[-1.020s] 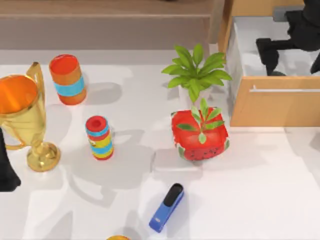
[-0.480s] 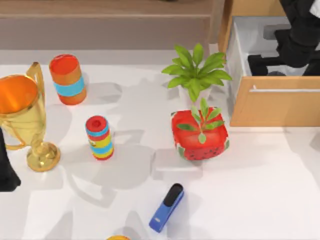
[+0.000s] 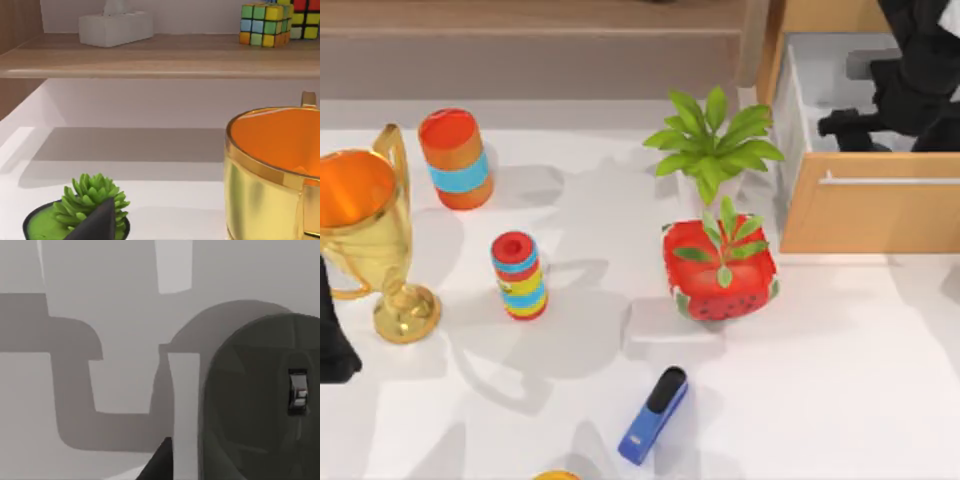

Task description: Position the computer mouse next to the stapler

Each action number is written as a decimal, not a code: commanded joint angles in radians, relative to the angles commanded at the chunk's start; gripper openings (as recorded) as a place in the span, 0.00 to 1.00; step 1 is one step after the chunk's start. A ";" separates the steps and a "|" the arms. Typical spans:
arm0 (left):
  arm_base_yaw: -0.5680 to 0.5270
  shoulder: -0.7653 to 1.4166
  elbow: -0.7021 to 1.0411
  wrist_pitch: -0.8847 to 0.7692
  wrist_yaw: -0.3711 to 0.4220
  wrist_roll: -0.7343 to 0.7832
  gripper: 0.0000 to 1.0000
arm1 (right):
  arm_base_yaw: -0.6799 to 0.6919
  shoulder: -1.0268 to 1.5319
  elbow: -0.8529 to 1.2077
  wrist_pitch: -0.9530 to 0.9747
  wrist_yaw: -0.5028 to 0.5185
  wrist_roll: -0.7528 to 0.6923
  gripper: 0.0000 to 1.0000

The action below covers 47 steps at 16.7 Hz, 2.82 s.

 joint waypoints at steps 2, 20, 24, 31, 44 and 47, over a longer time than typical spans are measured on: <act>0.000 0.000 0.000 0.000 0.000 0.000 1.00 | 0.000 0.000 0.000 0.000 0.000 0.000 0.32; 0.000 0.000 0.000 0.000 0.000 0.000 1.00 | 0.011 -0.072 -0.013 -0.013 0.021 0.009 0.00; 0.000 0.000 0.000 0.000 0.000 0.000 1.00 | 0.033 -0.216 -0.075 0.000 0.064 0.047 0.00; 0.000 0.000 0.000 0.000 0.000 0.000 1.00 | 0.146 -0.516 -0.257 0.074 0.123 0.186 0.00; 0.000 0.000 0.000 0.000 0.000 0.000 1.00 | 0.492 -0.796 -0.803 0.160 0.122 0.559 0.00; 0.000 0.000 0.000 0.000 0.000 0.000 1.00 | 0.560 -0.791 -0.900 0.188 0.105 0.634 0.00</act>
